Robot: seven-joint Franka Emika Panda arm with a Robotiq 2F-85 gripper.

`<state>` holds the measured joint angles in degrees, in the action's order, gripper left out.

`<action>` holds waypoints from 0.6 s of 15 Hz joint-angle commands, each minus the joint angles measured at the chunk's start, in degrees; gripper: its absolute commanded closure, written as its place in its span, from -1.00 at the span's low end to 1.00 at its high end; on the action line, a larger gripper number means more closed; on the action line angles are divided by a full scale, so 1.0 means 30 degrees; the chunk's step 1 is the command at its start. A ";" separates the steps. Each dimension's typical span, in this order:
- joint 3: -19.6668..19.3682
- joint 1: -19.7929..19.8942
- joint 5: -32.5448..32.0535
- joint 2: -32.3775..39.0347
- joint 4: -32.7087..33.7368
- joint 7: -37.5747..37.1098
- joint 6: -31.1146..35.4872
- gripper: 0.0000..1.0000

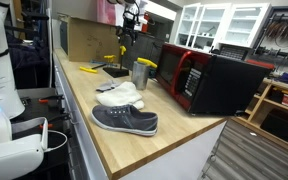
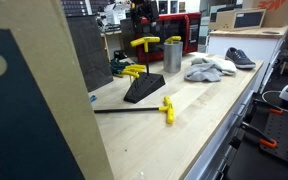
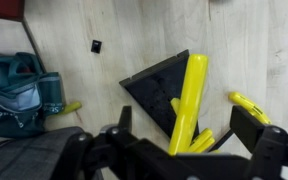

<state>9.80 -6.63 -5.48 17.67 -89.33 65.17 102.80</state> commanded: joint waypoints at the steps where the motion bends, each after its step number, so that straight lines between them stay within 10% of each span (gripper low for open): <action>1: 0.0036 -0.0277 -0.0284 0.0321 -0.0012 -0.0784 0.1301 -1.00; 9: 0.0107 -0.0730 -0.0330 0.0353 -0.0731 -0.2311 0.1827 -1.00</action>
<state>10.16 -8.91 -5.55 19.73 -89.87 60.15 107.91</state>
